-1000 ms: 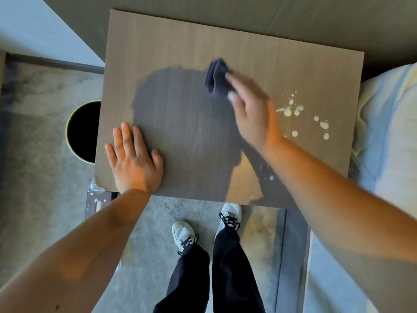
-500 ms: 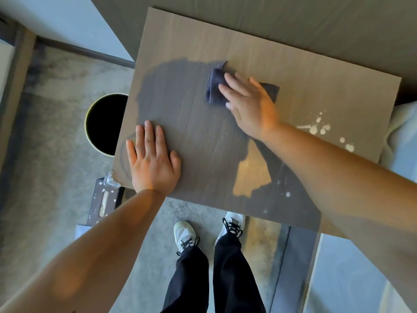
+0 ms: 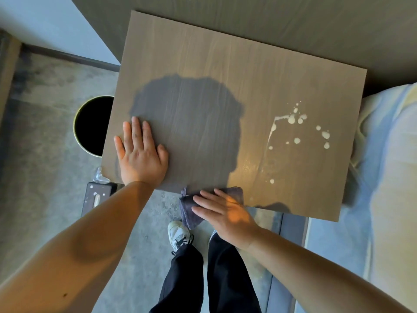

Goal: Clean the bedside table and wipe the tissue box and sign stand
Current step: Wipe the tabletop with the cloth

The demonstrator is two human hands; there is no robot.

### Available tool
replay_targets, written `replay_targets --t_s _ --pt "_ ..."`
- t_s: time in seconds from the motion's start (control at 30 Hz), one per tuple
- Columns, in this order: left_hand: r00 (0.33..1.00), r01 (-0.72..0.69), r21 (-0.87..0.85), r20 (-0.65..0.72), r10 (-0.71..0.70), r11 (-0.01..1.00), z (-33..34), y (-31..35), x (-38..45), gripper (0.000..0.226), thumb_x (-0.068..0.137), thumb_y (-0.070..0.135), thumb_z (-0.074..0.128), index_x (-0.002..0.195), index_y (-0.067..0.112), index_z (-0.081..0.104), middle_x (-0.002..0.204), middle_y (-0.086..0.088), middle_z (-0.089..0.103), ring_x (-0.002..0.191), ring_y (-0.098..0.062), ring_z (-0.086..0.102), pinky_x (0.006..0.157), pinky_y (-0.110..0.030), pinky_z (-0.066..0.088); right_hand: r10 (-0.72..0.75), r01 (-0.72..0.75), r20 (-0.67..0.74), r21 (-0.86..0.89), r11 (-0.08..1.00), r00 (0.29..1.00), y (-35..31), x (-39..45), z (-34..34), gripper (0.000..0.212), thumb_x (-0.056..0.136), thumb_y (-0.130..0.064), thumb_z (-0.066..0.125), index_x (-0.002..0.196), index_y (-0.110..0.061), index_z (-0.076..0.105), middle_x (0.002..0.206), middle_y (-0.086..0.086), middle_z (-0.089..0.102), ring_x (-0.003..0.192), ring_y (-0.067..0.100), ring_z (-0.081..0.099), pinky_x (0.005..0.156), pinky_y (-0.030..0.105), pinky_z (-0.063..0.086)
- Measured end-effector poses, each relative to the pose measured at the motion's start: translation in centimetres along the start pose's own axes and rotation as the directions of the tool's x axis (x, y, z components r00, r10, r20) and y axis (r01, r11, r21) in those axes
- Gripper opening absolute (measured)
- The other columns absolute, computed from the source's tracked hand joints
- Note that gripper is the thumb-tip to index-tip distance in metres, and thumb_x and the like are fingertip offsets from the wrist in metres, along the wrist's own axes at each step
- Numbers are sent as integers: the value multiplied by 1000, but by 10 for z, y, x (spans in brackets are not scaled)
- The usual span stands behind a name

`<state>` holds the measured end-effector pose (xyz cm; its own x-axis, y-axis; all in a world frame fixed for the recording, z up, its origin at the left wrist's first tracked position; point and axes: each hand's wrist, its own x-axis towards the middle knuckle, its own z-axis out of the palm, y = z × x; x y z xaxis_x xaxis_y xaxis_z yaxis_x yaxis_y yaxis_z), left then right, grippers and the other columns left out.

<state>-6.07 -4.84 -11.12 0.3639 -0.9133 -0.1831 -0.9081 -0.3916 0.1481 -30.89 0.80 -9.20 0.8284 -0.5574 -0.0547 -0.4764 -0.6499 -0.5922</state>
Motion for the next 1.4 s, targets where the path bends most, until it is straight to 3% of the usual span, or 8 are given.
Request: replay_targets --t_s 0.13,0.23,0.37,0.5,0.6,0.9,1.2,1.4 --pt "1000 -11 -15 6 11 1000 -1 0 0 67 91 38 30 150 6 22 160 -17 15 147 -36 7 118 -55 4 370 -350 -28 267 898 928 2 -3 -40 39 94 -23 46 132 -26 53 130 -8 56 92 0 60 83 33 56" --pt "1000 -2 -21 13 2 1000 -2 0 1 67 92 40 26 149 5 22 160 -18 14 147 -36 6 117 -57 4 604 -493 -60 516 700 795 28 -4 -88 36 98 -28 39 131 -42 46 81 -12 65 55 7 60 52 31 55" --pt "998 -68 -37 13 68 997 -2 19 -1 65 93 39 27 147 3 26 159 -20 16 147 -36 8 117 -57 4 718 -530 -253 526 665 649 89 1 -153 35 101 -21 39 134 -26 50 120 -2 64 108 10 59 93 23 45" --pt "987 -156 -61 20 157 986 2 60 -5 61 93 37 33 143 3 36 157 -19 24 147 -34 13 118 -52 7 711 -605 -381 375 703 591 154 20 -194 39 101 -26 37 138 -19 47 134 4 56 121 18 51 101 26 39" --pt "992 -123 -47 10 124 991 6 72 -7 60 92 36 33 143 4 35 157 -19 25 146 -35 14 118 -53 8 645 -651 -440 161 741 625 197 38 -210 40 102 -27 35 140 -18 43 143 5 48 129 20 44 99 19 30" --pt "993 -109 -25 -54 107 994 7 75 -9 59 89 31 40 141 2 39 154 -21 29 145 -36 18 117 -55 10 516 -581 -309 -170 796 799 253 71 -193 43 102 -23 32 143 -11 38 156 14 25 144 32 19 117 42 15" --pt "993 -103 -30 -62 101 994 5 78 -10 60 89 32 38 141 3 38 154 -21 29 145 -37 19 118 -53 11 372 -404 -166 -264 876 913 151 0 -112 43 93 -15 55 135 -8 49 148 16 39 138 36 33 113 50 21" --pt "990 -115 -46 -83 111 992 6 77 -10 58 90 31 41 141 2 38 153 -22 31 143 -38 22 116 -52 15 282 -298 -98 -232 926 954 87 -59 -38 64 88 -15 65 142 -21 33 154 6 26 145 23 14 117 47 12"
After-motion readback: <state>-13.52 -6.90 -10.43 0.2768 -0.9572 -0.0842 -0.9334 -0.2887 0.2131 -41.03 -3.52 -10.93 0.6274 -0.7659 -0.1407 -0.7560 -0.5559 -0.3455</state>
